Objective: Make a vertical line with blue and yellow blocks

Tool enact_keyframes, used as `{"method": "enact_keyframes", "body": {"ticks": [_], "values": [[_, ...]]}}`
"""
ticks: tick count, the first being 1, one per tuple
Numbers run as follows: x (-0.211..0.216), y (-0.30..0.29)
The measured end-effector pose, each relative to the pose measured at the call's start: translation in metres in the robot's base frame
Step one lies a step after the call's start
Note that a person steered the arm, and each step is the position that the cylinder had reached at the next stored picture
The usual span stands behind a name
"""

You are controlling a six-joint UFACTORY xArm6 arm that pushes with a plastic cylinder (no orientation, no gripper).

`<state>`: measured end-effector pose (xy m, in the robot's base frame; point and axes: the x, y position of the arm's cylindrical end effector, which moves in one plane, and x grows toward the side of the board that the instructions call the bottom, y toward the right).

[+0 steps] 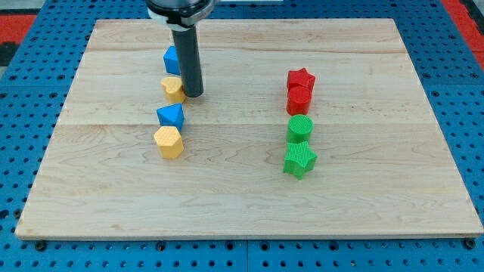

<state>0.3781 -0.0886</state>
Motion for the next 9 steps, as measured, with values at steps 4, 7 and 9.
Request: {"method": "enact_keyframes", "body": {"ticks": [4,7,9], "values": [[0.083,-0.008],[0.063,-0.005],[0.058,-0.007]]}}
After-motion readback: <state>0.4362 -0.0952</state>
